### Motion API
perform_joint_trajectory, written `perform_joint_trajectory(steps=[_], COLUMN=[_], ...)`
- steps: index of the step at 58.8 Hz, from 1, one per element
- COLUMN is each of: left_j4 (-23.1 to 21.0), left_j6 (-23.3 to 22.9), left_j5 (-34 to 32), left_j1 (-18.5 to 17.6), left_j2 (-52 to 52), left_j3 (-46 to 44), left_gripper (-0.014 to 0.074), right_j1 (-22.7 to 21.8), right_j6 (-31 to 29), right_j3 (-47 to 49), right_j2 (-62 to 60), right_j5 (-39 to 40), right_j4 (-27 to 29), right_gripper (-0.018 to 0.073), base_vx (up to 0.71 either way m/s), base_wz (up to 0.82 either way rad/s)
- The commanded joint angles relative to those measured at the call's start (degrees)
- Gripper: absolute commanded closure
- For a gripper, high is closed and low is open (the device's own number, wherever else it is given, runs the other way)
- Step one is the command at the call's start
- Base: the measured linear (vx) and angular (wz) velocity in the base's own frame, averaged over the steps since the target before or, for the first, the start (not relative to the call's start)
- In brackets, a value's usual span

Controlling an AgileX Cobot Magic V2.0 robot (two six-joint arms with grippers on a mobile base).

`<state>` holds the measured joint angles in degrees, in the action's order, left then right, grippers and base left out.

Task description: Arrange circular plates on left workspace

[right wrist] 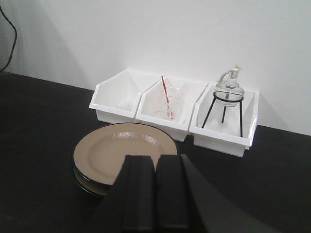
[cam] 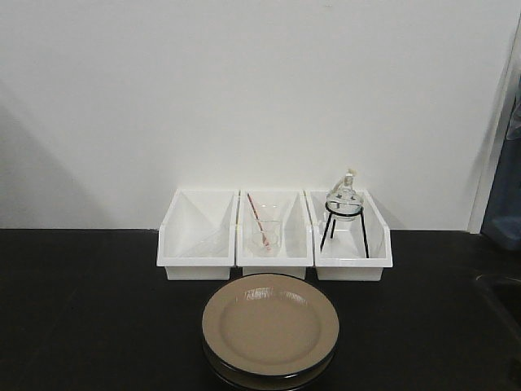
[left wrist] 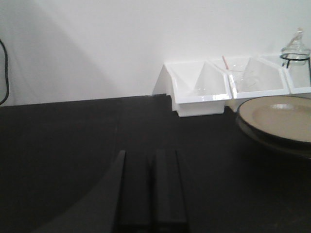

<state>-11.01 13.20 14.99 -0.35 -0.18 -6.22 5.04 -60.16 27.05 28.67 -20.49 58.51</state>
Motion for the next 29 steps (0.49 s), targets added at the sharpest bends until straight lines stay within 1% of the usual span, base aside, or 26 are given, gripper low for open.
perform_joint_trajectory(steps=[1,5,7,9,11,17,29], left_j4=[3.0,5.0,5.8,7.1,7.6,6.9,7.1], left_j6=[-4.9,-7.6,-8.8,-8.9,-8.9,-8.9,-8.9], left_j5=[-12.6,-17.8,-18.9,-16.5,-16.4,-15.7,-15.3], left_j1=[-0.1,-0.1,-0.1,-0.1,-0.1,-0.1,-0.1], left_j2=[-1.7,-1.4,-1.4,-1.4,-1.4,-1.4,-1.4], left_j3=[4.4,8.0,9.0,8.5,8.5,8.5,8.5], left_gripper=[0.0596,0.0596,0.0596,0.0596,0.0596,0.0596,0.0596], right_j1=[-0.1,-0.1,-0.1,-0.1,-0.1,-0.1,-0.1], right_j6=[0.0,0.0,0.0,0.0,0.0,0.0,0.0], right_j3=[1.6,1.6,1.6,1.6,1.6,1.6,1.6], right_j2=[0.3,0.3,0.3,0.3,0.3,0.3,0.3], right_j5=[2.6,2.5,2.6,2.6,2.6,2.6,2.5], right_j4=[1.4,1.4,1.4,1.4,1.4,1.6,1.8], right_gripper=[0.0564,0.0564,0.0564,0.0564,0.0564,0.0564,0.0564], base_vx=[0.0,0.0,0.0,0.0,0.0,0.0,0.0], base_wz=[0.0,0.0,0.0,0.0,0.0,0.0,0.0])
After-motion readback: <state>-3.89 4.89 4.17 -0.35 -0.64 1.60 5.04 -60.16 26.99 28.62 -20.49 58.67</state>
